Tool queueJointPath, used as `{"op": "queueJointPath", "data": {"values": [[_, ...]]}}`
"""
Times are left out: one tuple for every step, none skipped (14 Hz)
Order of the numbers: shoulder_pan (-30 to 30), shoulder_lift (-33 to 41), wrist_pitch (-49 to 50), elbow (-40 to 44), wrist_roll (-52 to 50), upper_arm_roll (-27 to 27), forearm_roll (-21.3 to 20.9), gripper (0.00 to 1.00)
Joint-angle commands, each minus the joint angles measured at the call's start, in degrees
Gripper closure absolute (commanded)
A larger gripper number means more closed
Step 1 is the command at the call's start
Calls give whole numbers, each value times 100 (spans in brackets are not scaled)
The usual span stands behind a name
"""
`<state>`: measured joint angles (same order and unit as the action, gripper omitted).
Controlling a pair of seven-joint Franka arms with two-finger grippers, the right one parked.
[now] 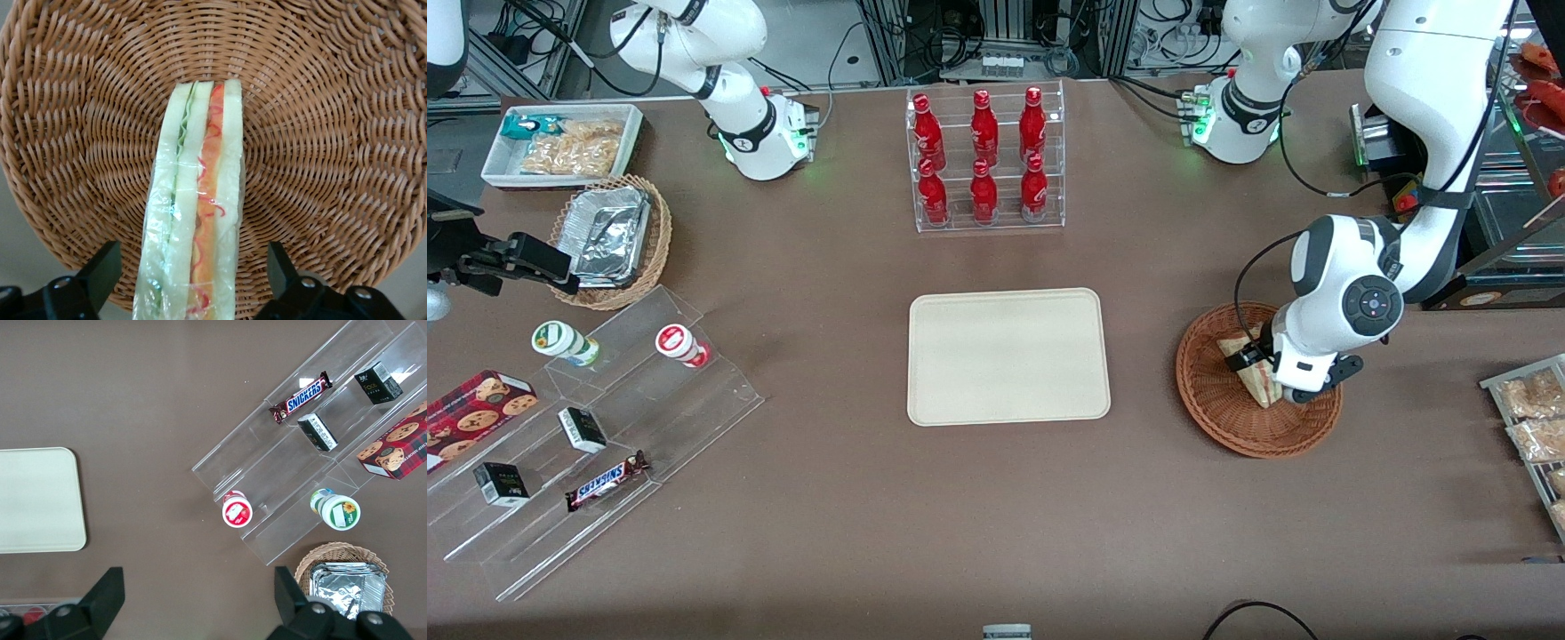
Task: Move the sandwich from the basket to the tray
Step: 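Close the left gripper on the wrapped sandwich's edge, then lift the sandwich and carry it with the left gripper over the tray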
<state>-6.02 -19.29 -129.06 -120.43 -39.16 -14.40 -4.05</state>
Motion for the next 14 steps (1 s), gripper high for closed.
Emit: {"op": "queueJointPath", "data": {"values": [[22,48,-93,-25,-31,-10,-61,78],[22,57,-84,-25,-31,-10,-61,84],[22,74,-84,-25,-31,-10,-61,86],[13,100,-75,-25,-31,-10,-61,91],[13,144,-58,-25,-4,-10,-61,94],[13,206,-23,-7,161,-10,-61,96],[4,258,-23,19,459,-10,-52,97],[4,372,-5,45,592,-10,-43,97],[-5,451,65,89,602,-10,-35,97],[4,522,274,246,620,-10,-34,97],[4,583,494,396,620,-19,-17,97],[22,636,661,545,620,-36,27,97],[65,680,715,660,594,-97,71,96],[240,698,733,730,567,-168,149,96]]}}
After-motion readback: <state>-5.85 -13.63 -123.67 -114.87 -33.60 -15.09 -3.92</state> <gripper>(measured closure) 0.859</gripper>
